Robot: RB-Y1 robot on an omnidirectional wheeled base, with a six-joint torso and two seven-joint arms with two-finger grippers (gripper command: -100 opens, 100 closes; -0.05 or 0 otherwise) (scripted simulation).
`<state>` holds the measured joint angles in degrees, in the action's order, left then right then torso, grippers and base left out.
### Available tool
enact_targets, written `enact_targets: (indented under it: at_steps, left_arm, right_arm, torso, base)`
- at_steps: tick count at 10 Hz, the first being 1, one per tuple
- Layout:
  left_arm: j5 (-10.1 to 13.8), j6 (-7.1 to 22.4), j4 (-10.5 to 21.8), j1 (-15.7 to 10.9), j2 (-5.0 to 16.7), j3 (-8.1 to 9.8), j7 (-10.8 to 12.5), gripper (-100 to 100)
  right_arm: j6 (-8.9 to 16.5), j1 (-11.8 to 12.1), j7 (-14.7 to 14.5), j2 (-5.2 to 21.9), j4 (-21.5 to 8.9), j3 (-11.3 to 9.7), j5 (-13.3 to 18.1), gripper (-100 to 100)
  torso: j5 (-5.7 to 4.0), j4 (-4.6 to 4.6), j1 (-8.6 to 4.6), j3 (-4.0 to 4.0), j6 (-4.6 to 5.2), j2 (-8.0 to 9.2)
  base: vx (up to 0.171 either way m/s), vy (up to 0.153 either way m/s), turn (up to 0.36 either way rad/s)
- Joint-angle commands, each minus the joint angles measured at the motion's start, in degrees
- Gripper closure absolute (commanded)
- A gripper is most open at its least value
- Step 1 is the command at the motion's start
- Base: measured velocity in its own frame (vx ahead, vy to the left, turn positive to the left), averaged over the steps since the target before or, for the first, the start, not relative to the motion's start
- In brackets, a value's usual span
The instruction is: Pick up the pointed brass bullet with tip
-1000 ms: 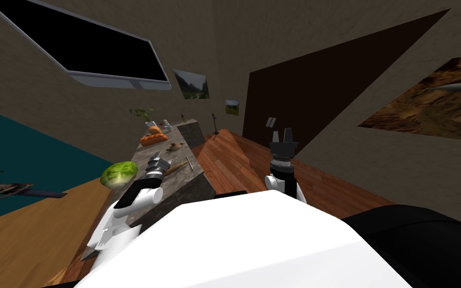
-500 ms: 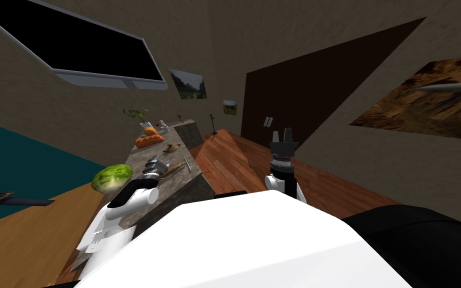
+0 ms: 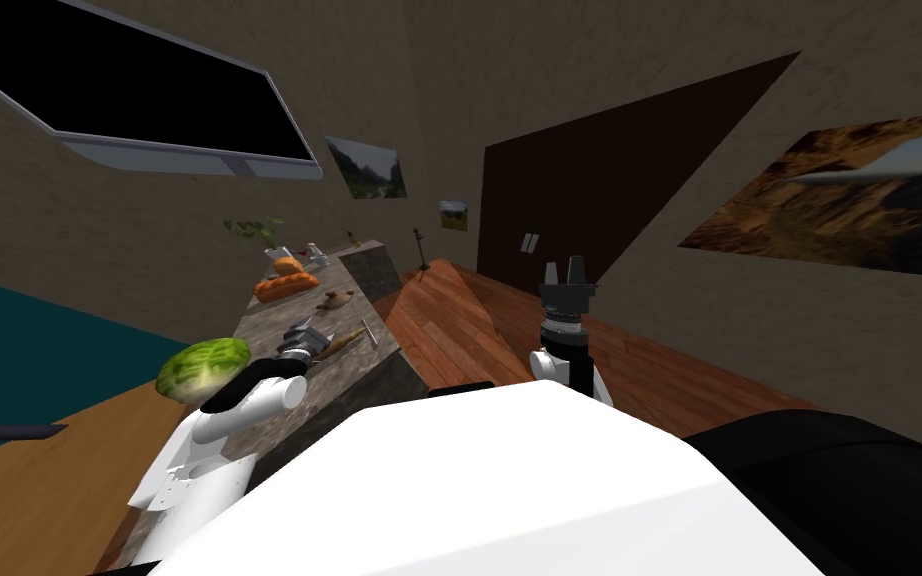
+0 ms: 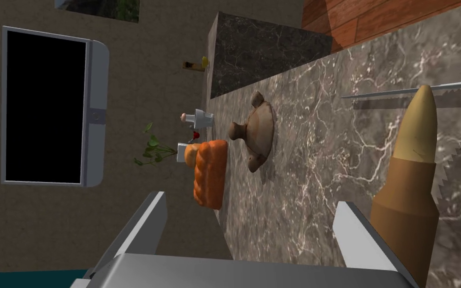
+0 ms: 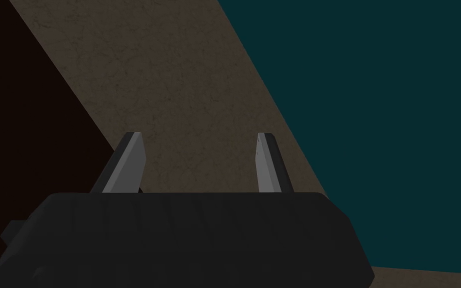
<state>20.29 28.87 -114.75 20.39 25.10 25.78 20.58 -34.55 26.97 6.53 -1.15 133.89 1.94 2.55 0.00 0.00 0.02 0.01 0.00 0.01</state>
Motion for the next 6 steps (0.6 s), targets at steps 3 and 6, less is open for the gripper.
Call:
enact_targets:
  at_steps: [3,6]
  left_arm:
    - [1.2,5.9,1.7,-1.0,1.8,1.65,1.4,-100]
    - [2.1,10.2,2.9,-1.4,3.1,2.63,2.1,-100]
  right_arm:
    - [0.0,0.0,0.0,0.0,0.0,0.0,0.0,0]
    - [0.0,0.0,0.0,0.0,0.0,0.0,0.0,0]
  torso:
    - [0.01,0.00,0.00,0.00,-0.03,0.00]
    - [0.01,0.00,0.01,0.00,-0.04,-0.01]
  base:
    - [0.000,0.002,-0.078]
    - [0.000,0.006,-0.072]
